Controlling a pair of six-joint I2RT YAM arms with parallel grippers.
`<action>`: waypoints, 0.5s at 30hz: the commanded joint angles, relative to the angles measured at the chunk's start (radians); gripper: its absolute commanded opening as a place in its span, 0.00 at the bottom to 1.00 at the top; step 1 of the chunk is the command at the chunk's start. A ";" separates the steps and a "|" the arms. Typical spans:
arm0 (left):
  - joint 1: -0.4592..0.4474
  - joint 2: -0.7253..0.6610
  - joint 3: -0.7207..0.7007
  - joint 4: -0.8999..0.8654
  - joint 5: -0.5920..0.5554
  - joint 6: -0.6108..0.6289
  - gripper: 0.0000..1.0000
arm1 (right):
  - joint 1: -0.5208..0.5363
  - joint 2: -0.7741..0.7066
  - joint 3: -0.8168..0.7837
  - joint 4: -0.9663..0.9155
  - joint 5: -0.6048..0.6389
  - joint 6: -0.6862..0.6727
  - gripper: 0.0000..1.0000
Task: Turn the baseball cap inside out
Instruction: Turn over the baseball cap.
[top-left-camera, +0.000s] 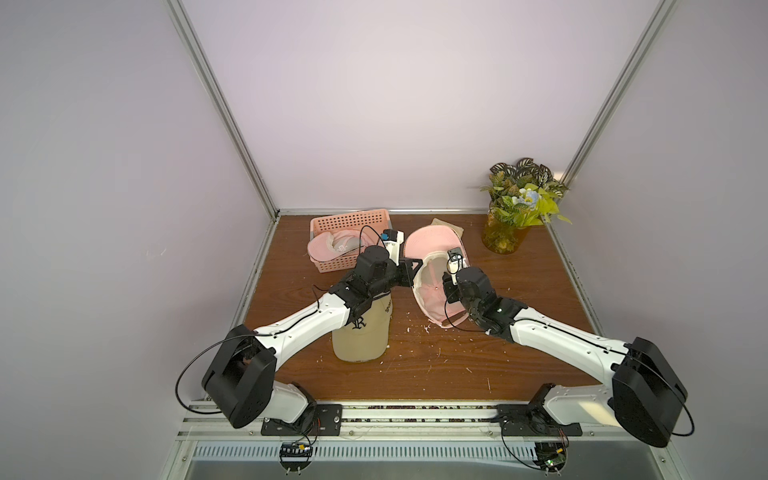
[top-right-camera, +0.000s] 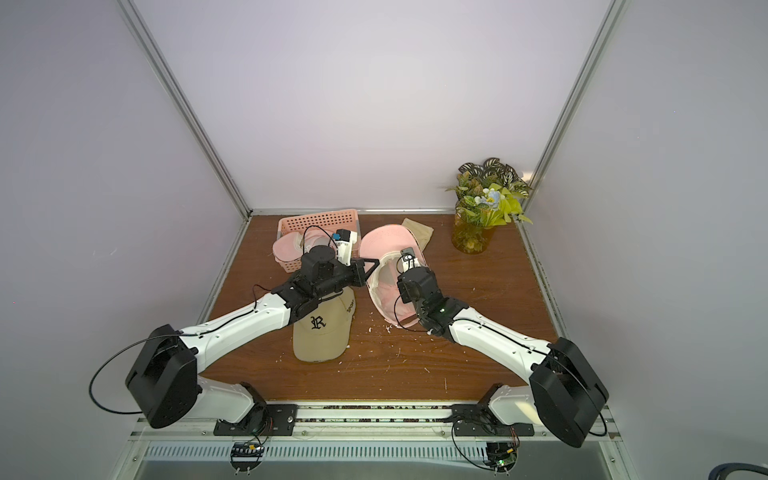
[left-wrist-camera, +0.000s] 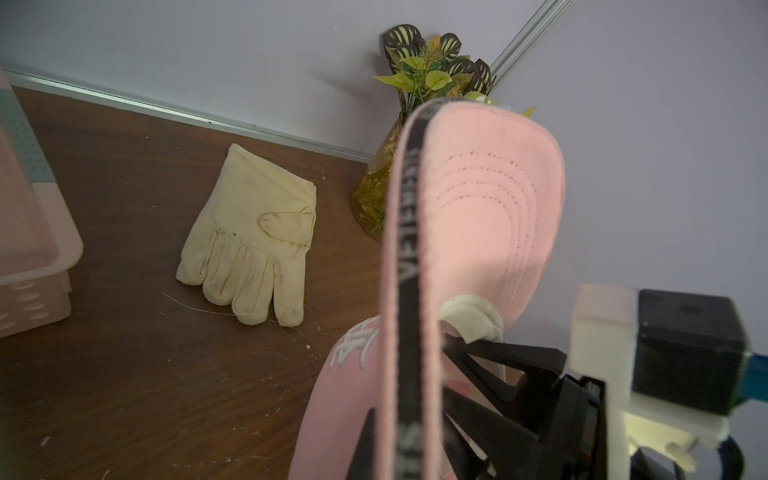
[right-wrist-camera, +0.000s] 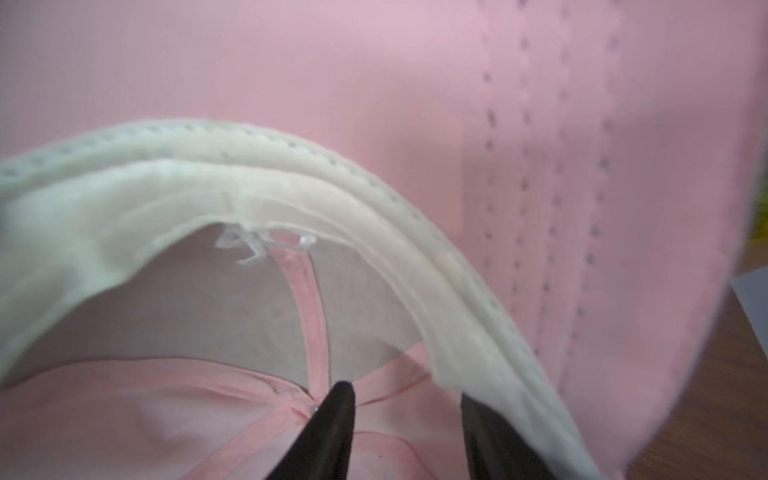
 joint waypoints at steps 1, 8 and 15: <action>-0.007 -0.019 0.026 0.020 -0.023 -0.046 0.00 | 0.000 0.034 0.007 -0.010 0.144 0.048 0.47; -0.007 -0.040 0.024 0.022 -0.028 -0.075 0.00 | 0.000 0.152 0.053 -0.113 0.242 0.102 0.48; -0.009 -0.048 0.019 0.021 -0.028 -0.059 0.00 | 0.001 0.217 0.089 -0.142 0.170 0.106 0.50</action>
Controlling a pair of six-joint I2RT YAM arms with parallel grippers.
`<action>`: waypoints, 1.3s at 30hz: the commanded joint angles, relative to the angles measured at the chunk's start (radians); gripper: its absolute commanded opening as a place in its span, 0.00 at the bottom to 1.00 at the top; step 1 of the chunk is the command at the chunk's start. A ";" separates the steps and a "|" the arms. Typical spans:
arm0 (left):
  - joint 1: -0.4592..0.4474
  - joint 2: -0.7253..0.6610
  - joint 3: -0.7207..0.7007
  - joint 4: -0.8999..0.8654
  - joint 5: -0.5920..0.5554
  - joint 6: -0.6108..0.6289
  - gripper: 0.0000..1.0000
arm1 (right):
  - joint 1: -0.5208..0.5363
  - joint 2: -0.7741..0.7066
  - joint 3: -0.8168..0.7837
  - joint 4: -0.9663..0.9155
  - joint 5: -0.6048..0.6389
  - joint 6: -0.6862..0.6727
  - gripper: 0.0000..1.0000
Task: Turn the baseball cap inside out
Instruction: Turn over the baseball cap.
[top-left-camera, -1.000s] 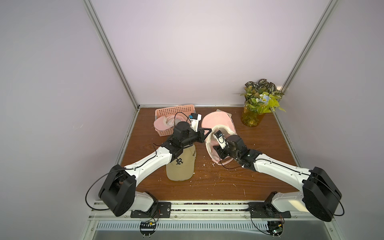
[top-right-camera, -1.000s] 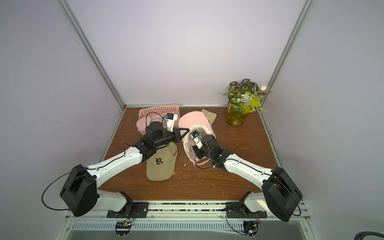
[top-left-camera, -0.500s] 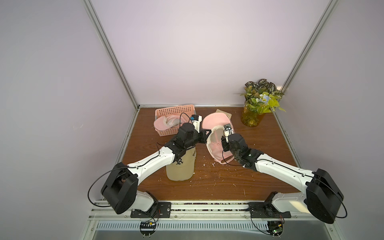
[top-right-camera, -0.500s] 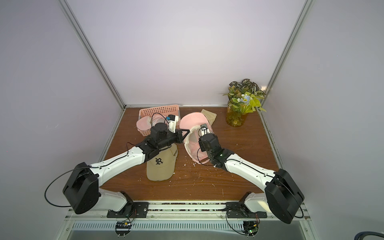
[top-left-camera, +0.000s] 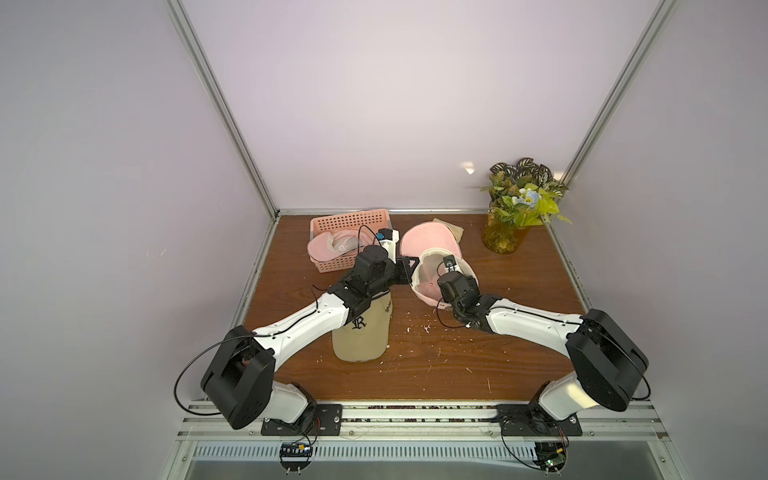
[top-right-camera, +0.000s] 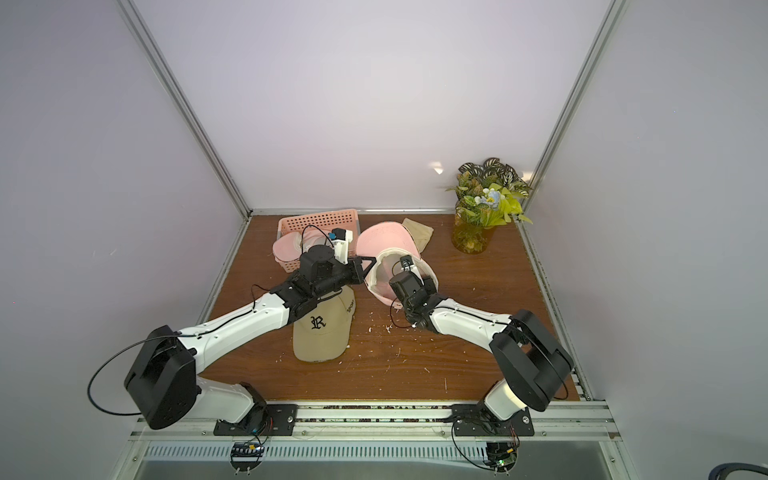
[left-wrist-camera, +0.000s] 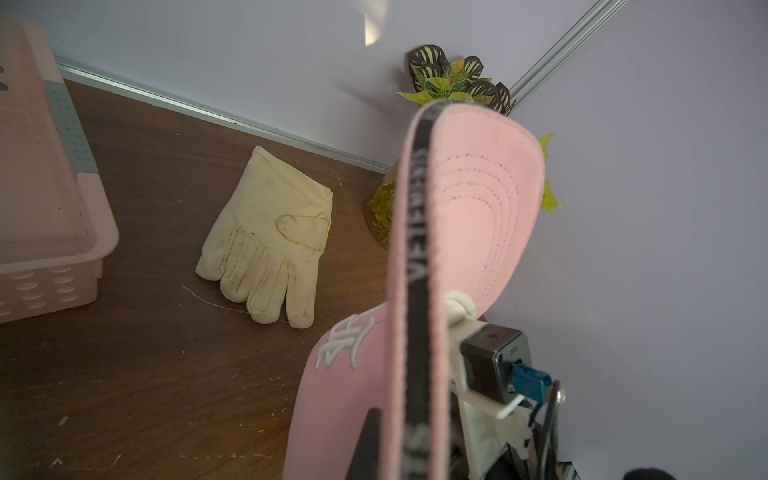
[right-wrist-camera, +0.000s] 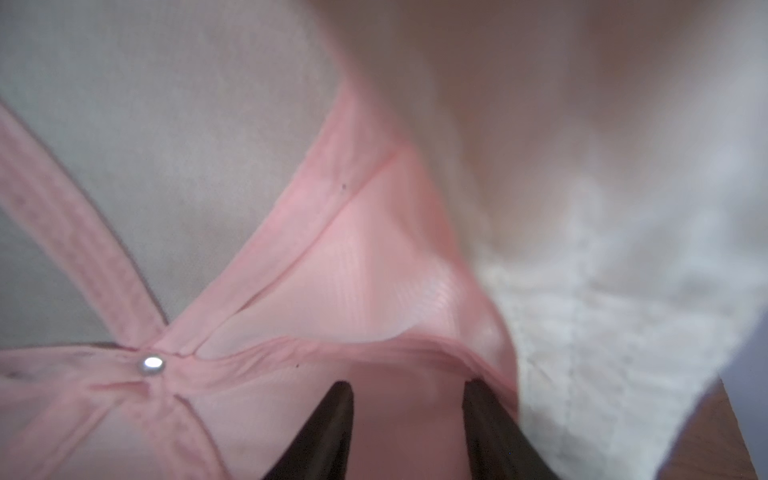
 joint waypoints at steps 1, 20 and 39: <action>-0.010 -0.037 0.018 0.028 0.002 0.006 0.00 | -0.001 -0.008 0.040 -0.028 -0.025 0.020 0.51; 0.004 0.021 0.026 0.162 -0.139 0.208 0.00 | -0.141 -0.380 -0.080 0.282 -0.586 0.155 0.65; 0.063 -0.008 -0.241 0.765 -0.042 0.460 0.00 | -0.369 -0.501 -0.026 0.131 -0.967 0.767 0.66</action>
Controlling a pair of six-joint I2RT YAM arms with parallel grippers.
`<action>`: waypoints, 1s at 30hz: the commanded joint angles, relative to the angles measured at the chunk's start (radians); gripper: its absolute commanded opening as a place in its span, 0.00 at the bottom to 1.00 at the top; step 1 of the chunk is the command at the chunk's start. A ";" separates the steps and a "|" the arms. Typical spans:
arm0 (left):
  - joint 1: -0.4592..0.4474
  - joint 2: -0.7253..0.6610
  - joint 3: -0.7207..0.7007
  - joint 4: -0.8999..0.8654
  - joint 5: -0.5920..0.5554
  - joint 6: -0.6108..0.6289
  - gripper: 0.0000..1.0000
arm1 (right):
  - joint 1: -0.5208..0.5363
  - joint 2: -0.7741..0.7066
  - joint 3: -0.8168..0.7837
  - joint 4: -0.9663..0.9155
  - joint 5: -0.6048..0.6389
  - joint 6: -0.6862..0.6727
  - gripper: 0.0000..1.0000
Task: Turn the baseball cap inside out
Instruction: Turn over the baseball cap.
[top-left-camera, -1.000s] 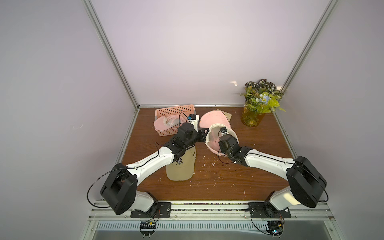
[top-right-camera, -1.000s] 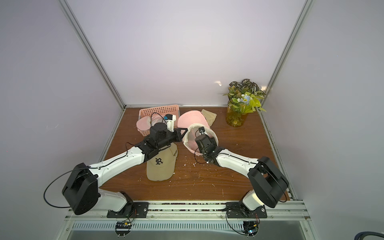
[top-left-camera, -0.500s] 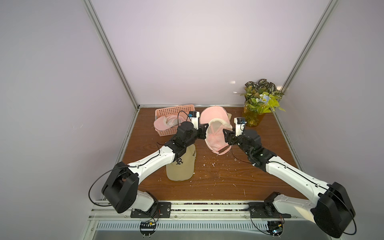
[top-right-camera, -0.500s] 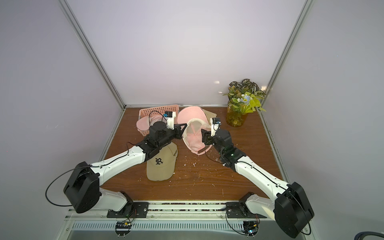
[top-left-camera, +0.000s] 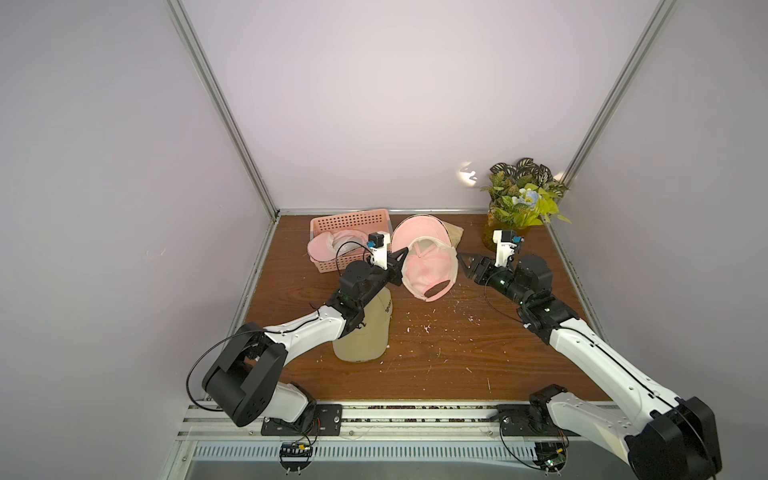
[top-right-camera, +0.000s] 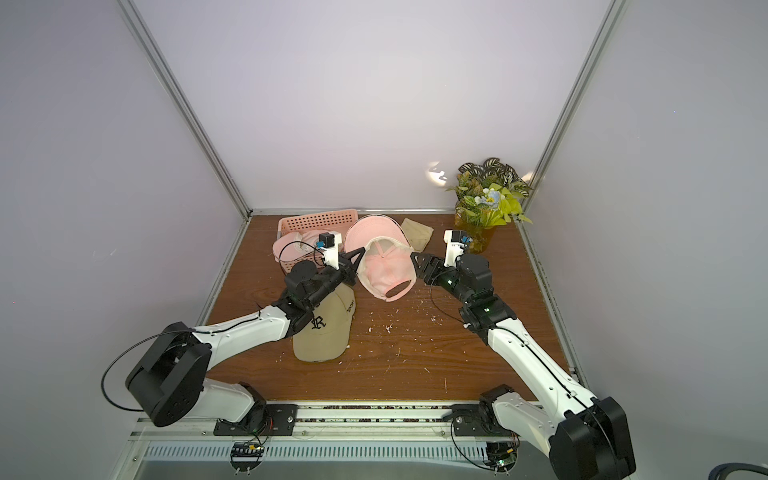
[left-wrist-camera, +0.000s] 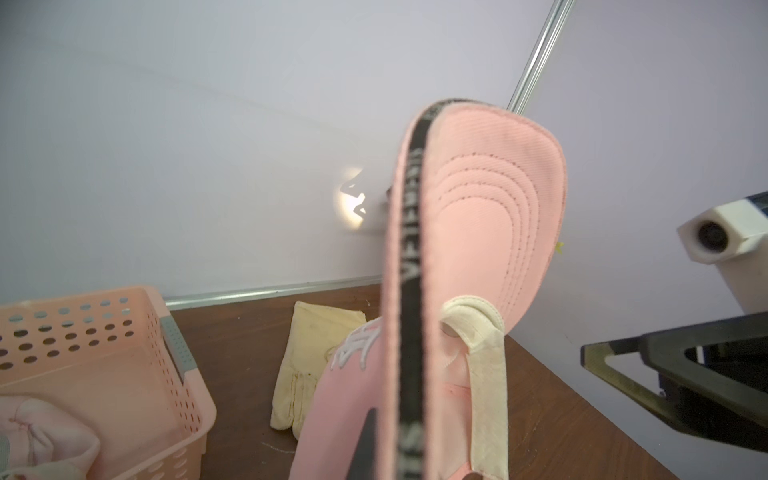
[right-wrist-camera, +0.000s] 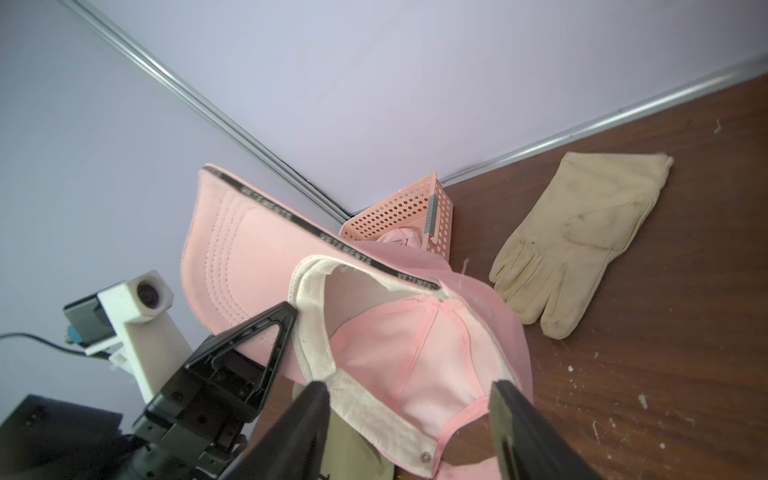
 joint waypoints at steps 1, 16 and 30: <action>0.010 -0.020 -0.009 0.169 0.046 0.070 0.00 | -0.007 -0.009 0.059 -0.044 -0.027 0.249 0.65; 0.009 0.022 -0.087 0.392 0.072 0.097 0.00 | -0.015 -0.008 0.005 0.142 -0.094 0.525 0.48; 0.000 0.088 -0.118 0.578 0.124 0.120 0.00 | -0.016 -0.014 -0.017 0.184 -0.054 0.591 0.50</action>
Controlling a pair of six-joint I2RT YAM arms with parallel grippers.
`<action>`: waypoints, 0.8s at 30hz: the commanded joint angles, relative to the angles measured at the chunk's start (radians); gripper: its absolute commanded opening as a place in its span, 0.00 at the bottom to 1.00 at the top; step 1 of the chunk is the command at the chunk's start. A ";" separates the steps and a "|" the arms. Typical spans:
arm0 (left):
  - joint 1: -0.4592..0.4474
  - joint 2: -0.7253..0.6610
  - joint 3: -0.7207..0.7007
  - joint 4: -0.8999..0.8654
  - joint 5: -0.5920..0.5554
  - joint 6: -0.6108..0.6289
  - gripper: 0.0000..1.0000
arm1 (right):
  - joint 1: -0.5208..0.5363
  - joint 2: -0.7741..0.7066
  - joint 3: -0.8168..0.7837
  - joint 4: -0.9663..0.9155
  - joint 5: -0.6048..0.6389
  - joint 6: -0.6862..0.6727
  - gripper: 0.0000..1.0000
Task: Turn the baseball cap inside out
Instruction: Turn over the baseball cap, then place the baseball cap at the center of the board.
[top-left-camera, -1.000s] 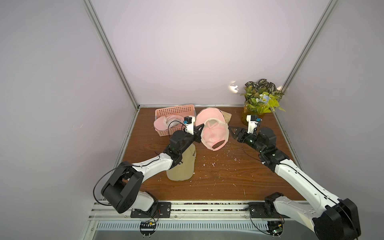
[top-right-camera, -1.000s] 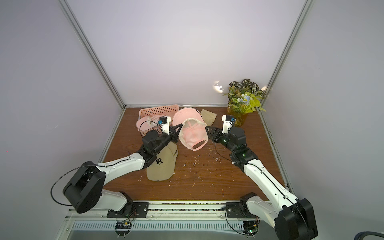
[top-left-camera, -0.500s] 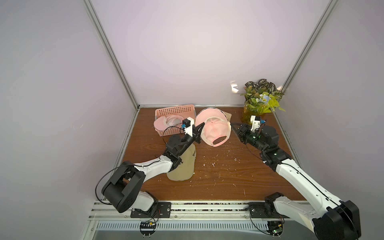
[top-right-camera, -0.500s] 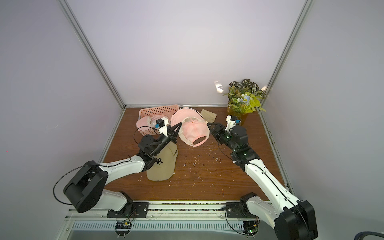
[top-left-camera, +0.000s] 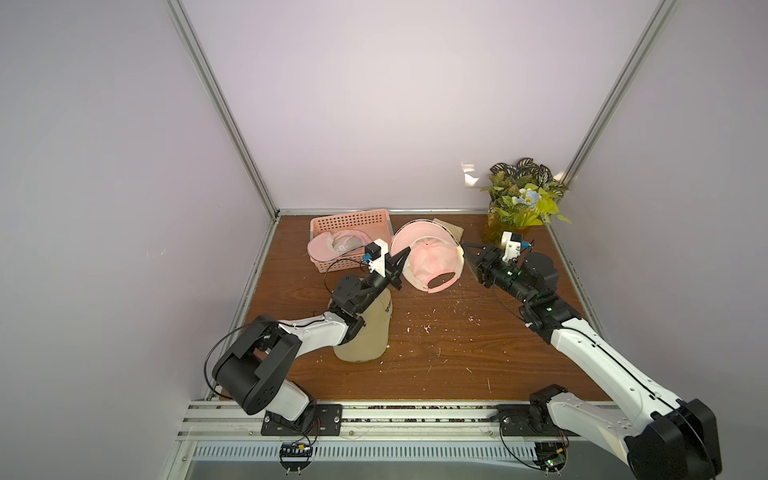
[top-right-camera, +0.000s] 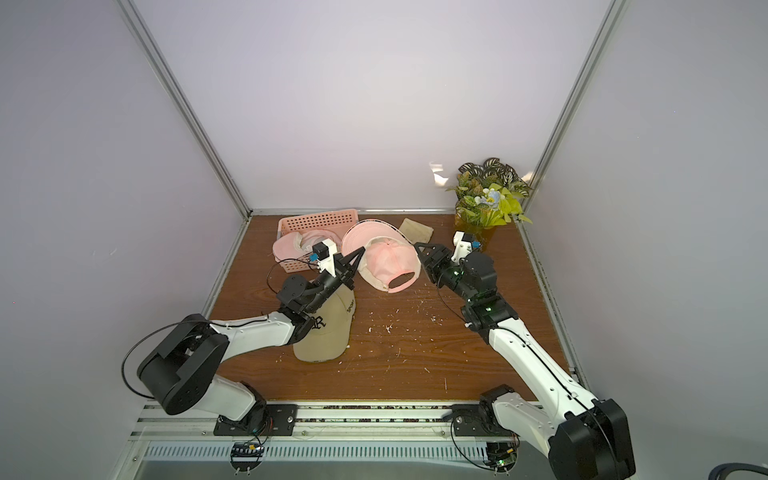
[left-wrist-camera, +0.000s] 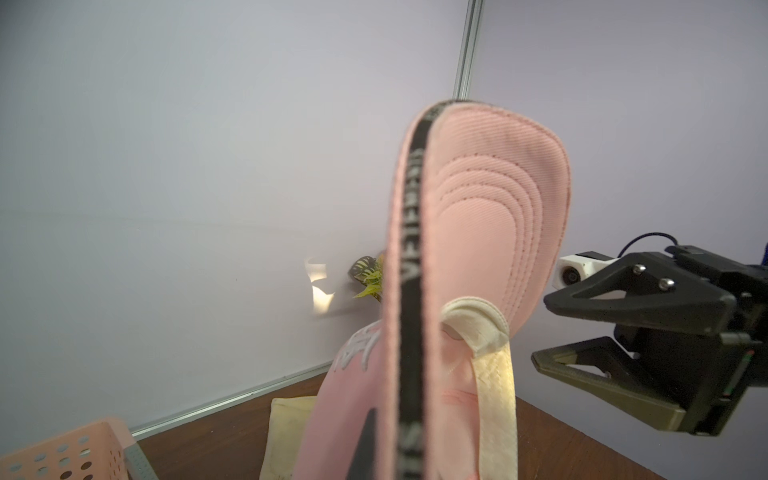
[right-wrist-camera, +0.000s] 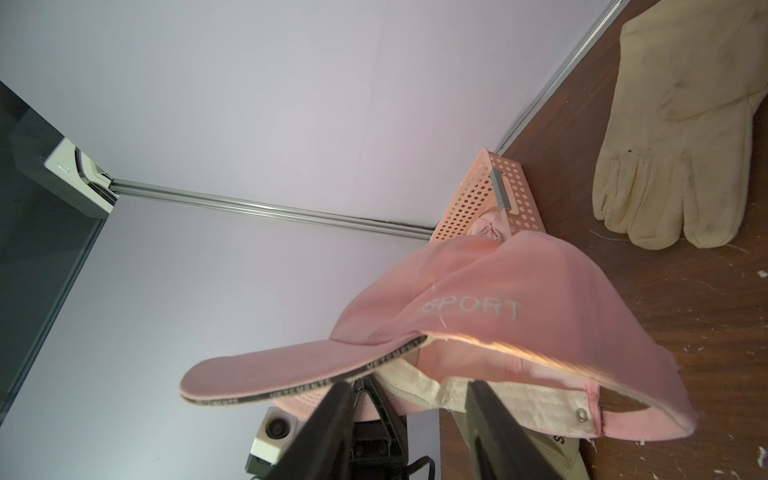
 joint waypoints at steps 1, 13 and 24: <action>-0.003 0.015 -0.006 0.143 0.038 0.011 0.00 | -0.003 -0.008 -0.009 0.060 0.030 0.026 0.50; -0.048 0.042 -0.002 0.155 0.065 0.037 0.00 | -0.002 0.055 -0.011 0.112 0.035 0.043 0.49; -0.069 0.065 0.047 0.085 0.061 0.068 0.00 | 0.007 0.119 0.021 0.129 -0.042 0.012 0.42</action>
